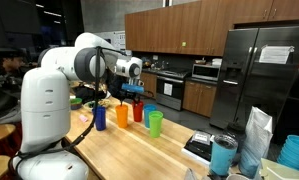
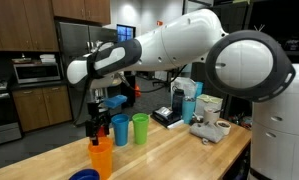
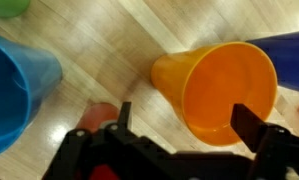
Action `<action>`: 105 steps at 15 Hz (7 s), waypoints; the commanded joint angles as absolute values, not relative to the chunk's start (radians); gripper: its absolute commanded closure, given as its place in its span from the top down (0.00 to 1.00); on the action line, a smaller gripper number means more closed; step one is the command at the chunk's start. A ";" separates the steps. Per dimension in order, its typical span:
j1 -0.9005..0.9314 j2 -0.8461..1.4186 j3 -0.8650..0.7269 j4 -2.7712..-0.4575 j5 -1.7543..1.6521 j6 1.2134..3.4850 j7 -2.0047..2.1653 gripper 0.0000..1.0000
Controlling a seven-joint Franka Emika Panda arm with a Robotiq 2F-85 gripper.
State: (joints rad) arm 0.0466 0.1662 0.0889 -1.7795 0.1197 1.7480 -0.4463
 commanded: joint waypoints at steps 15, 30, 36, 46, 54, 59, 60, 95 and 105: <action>0.044 0.176 0.092 -1.776 0.119 1.744 -0.445 1.00; 0.088 0.144 0.110 -1.797 0.094 1.745 -0.273 1.00; 0.091 0.129 0.111 -1.810 0.092 1.745 -0.258 1.00; 0.076 0.106 0.100 -1.894 0.104 1.799 -0.273 1.00; 0.080 0.124 0.100 -1.908 0.100 1.821 -0.262 1.00; 0.080 0.122 0.100 -1.908 0.100 1.821 -0.262 1.00; 0.080 0.122 0.100 -1.908 0.100 1.821 -0.262 1.00; 0.107 0.040 0.108 -1.962 0.075 1.830 0.020 1.00; 0.105 0.036 0.101 -1.969 0.104 1.834 0.148 1.00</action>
State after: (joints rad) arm 0.1109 0.0611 0.1079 -1.9454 0.0745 1.8343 0.0952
